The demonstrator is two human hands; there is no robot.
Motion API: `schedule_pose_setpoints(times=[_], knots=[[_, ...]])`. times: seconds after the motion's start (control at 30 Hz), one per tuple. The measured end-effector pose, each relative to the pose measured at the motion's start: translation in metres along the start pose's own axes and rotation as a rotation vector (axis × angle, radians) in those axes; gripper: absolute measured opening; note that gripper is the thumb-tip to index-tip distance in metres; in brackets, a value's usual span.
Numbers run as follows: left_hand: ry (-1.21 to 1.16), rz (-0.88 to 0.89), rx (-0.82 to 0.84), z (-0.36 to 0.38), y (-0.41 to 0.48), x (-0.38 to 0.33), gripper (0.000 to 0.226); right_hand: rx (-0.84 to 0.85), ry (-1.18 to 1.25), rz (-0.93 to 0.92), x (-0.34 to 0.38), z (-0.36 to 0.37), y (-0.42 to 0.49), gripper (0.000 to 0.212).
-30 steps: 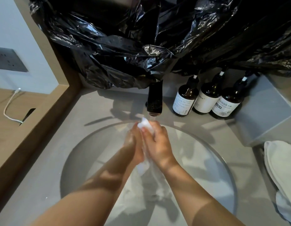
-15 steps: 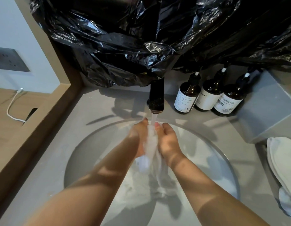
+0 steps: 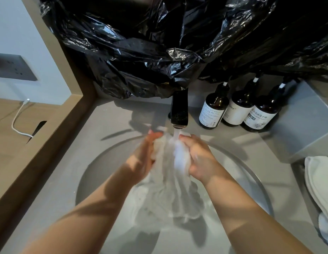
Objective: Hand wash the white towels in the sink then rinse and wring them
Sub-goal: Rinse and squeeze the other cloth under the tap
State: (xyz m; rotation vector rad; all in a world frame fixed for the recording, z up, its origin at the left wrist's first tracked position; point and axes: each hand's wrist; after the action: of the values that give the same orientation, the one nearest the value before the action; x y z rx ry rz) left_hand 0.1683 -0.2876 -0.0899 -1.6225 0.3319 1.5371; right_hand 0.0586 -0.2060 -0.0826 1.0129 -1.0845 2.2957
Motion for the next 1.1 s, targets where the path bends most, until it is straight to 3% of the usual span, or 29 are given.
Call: schedule_pose_setpoints(times=[0.1,0.17,0.27,0.33,0.43,0.47,0.53,0.57,0.67,0.73,0.8,0.87,0.93,1.1], knots=[[0.033,-0.149,0.113,0.008,-0.012,0.015,0.06,0.069,0.099,0.158,0.005,0.008,-0.006,0.026],[0.065,-0.105,0.117,0.013,-0.012,0.02,0.056,0.086,0.024,0.191,0.001,0.004,-0.005,0.033],[-0.041,-0.168,0.007,0.018,-0.009,0.021,0.035,0.0,-0.324,-0.015,-0.013,-0.007,0.002,0.021],[-0.153,-0.205,-0.018,0.016,-0.005,0.013,0.032,-0.029,-0.439,-0.117,-0.027,-0.015,-0.002,0.025],[-0.274,-0.233,-0.06,0.012,0.003,-0.011,0.037,0.124,-0.319,0.076,-0.051,-0.03,-0.007,0.076],[-0.286,-0.212,-0.05,0.01,0.006,-0.016,0.038,0.208,-0.276,0.13,-0.052,-0.031,-0.012,0.079],[-0.271,-0.12,-0.018,0.006,0.012,-0.022,0.042,0.376,-0.241,0.17,-0.048,-0.03,-0.02,0.069],[-0.256,-0.096,-0.007,0.004,0.014,-0.024,0.041,0.368,-0.241,0.167,-0.046,-0.028,-0.021,0.068],[-0.1,-0.072,0.001,0.005,0.011,-0.023,0.03,0.238,-0.153,0.059,-0.044,-0.026,-0.015,0.055],[0.114,-0.039,-0.096,0.006,0.011,-0.008,0.039,0.168,-0.107,0.016,-0.041,-0.025,-0.012,0.042],[0.177,-0.055,-0.12,0.009,0.004,0.012,0.053,0.121,-0.151,0.008,-0.037,-0.023,-0.009,0.043],[0.15,-0.089,0.005,0.015,-0.006,0.031,0.071,0.087,-0.222,0.047,-0.032,-0.018,-0.006,0.06],[0.14,-0.115,0.05,0.019,-0.014,0.037,0.067,0.048,-0.347,0.11,-0.029,-0.018,-0.002,0.072],[0.157,-0.193,0.308,0.005,-0.014,0.044,0.066,0.034,-0.564,0.222,-0.022,-0.036,-0.011,0.043]])
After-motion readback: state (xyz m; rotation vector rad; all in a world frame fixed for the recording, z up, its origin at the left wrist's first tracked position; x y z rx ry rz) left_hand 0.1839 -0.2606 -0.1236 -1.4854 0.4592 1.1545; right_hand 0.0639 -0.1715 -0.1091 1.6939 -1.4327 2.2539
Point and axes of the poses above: each hand's wrist, its own y-axis towards the middle knuckle, its own z-axis out of the palm, x = y × z, and after that the axes turned 10 degrees about y, right-handed
